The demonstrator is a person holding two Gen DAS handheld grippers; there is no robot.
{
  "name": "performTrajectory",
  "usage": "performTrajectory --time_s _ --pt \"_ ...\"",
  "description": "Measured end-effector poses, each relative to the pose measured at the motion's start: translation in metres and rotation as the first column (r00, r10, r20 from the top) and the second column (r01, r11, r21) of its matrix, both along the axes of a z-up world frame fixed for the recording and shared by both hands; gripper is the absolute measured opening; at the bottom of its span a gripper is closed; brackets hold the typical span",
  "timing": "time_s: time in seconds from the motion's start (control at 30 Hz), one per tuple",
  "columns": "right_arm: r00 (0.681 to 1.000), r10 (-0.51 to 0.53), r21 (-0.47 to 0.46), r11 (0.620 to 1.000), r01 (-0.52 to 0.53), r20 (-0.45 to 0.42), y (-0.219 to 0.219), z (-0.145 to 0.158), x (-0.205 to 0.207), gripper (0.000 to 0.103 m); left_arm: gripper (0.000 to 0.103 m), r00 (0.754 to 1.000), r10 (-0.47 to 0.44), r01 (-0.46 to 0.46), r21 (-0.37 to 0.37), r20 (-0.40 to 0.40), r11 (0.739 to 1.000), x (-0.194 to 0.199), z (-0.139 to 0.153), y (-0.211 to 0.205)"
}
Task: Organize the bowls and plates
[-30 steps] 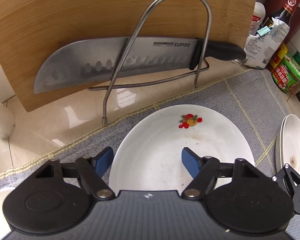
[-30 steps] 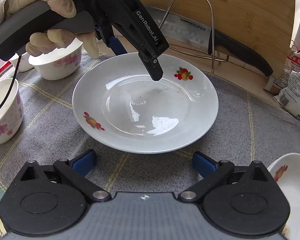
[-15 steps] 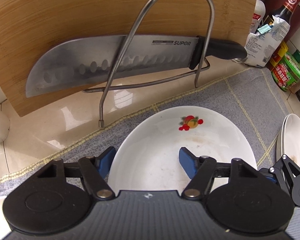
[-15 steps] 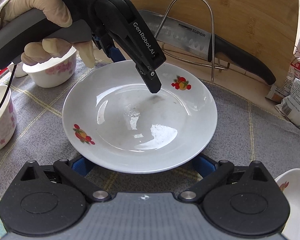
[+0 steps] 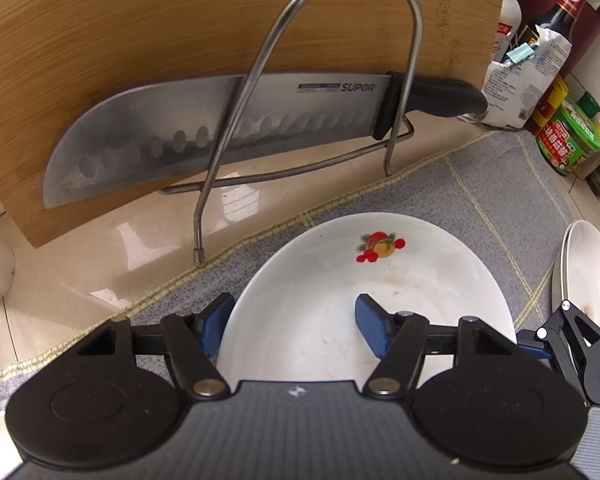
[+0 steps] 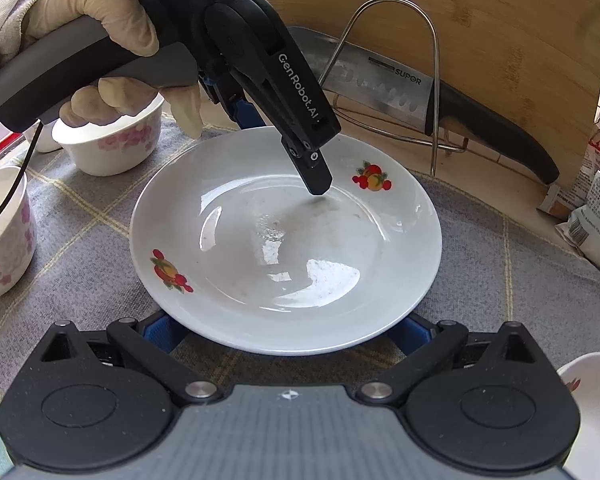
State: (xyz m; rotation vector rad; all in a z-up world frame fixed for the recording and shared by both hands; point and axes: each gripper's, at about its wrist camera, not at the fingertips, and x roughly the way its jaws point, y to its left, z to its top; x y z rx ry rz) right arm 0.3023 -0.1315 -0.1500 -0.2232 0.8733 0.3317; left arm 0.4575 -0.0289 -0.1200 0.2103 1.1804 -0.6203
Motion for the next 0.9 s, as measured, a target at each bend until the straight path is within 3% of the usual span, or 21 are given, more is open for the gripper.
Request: performTrajectory --time_s 0.5,0.9 --pt "1.0 0.003 -0.005 1.0 -0.003 -0.011 -0.003 0.002 -0.008 0.103 0.066 0.99 -0.109 0.106 -0.049 -0.083 0.993 -0.011 0.001 0.016" --pt "1.0 0.025 0.009 1.0 -0.025 -0.01 -0.005 0.002 -0.003 0.103 0.066 0.989 -0.098 0.082 -0.134 -0.115 0.988 0.002 -0.003 0.023"
